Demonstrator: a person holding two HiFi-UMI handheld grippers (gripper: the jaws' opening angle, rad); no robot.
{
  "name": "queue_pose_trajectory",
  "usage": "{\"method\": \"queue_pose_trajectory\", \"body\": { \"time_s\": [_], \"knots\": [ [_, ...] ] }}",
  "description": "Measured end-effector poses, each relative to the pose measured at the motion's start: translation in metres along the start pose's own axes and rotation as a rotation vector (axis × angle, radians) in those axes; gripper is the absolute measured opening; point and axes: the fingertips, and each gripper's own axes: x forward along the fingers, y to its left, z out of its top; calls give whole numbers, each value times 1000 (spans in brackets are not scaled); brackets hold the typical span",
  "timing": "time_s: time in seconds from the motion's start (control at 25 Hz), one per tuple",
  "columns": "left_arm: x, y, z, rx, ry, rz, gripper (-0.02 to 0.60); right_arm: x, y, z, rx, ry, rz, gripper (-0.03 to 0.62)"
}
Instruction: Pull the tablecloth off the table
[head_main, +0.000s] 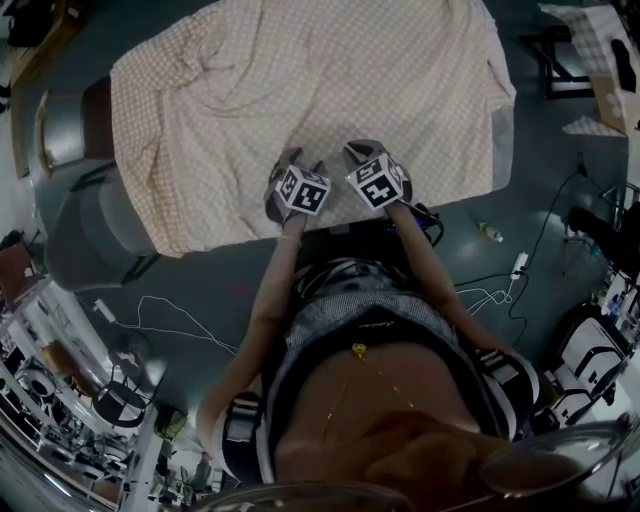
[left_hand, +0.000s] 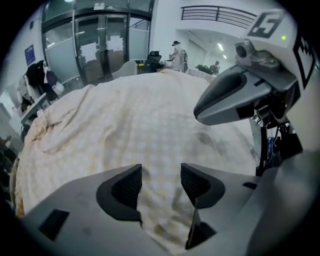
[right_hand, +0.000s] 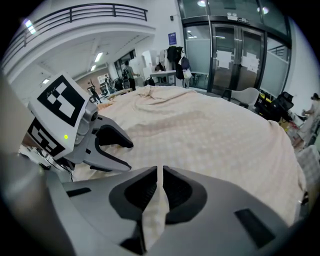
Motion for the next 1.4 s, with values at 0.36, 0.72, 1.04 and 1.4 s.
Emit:
{"method": "queue_pose_trajectory", "body": {
  "time_s": [0.36, 0.72, 1.04, 1.4],
  "knots": [
    [9, -10, 7, 83, -8, -46, 71, -10, -6, -12, 35, -10, -21, 72],
    [-8, -18, 29, -203, -129, -246, 8, -27, 2, -8, 14, -51, 10, 158],
    [-59, -34, 74, -236, -283, -302, 8, -50, 16, 10, -38, -122, 61, 193],
    [-105, -45, 120, -200, -420, -350, 8, -97, 29, 28, -8, -215, 117, 234]
  ]
}}
